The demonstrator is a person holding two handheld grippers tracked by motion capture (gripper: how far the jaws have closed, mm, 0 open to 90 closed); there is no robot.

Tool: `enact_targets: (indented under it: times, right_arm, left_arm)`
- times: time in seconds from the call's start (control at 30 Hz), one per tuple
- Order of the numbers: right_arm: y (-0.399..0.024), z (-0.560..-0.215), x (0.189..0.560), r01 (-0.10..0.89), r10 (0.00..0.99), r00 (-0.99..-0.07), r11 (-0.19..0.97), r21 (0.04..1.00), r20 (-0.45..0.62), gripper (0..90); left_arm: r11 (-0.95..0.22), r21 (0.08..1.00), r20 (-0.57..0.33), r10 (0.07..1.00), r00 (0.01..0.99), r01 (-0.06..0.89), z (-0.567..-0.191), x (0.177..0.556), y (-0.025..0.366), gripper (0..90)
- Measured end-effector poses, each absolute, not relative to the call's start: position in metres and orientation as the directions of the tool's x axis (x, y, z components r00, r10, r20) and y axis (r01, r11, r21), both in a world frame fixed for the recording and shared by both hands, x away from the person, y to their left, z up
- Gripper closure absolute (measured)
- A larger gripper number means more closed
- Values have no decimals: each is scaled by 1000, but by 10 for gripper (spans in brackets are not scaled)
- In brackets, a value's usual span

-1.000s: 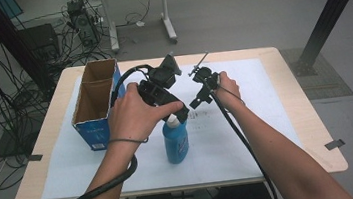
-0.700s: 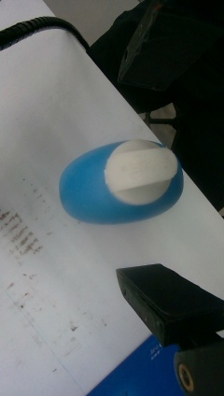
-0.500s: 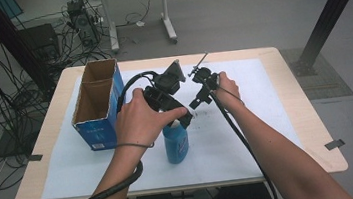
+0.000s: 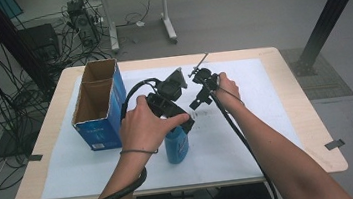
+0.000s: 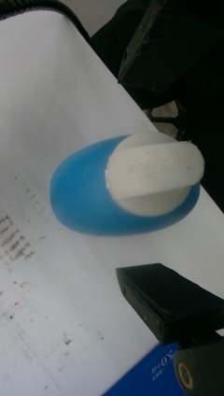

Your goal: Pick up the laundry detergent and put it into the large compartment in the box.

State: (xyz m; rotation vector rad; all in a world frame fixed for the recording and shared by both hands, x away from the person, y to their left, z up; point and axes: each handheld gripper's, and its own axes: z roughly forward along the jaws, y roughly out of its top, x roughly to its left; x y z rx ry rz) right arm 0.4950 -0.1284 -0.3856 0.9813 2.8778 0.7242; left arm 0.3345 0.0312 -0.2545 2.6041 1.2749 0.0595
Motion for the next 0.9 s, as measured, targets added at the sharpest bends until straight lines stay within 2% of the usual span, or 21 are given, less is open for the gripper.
enact_targets:
  times: [0.9]
  right_arm:
    - [-129,-390,494,579,582,-801,695,426,140,42]
  left_arm:
    - [-558,243,-50,809,585,793,-284,332,30,79]
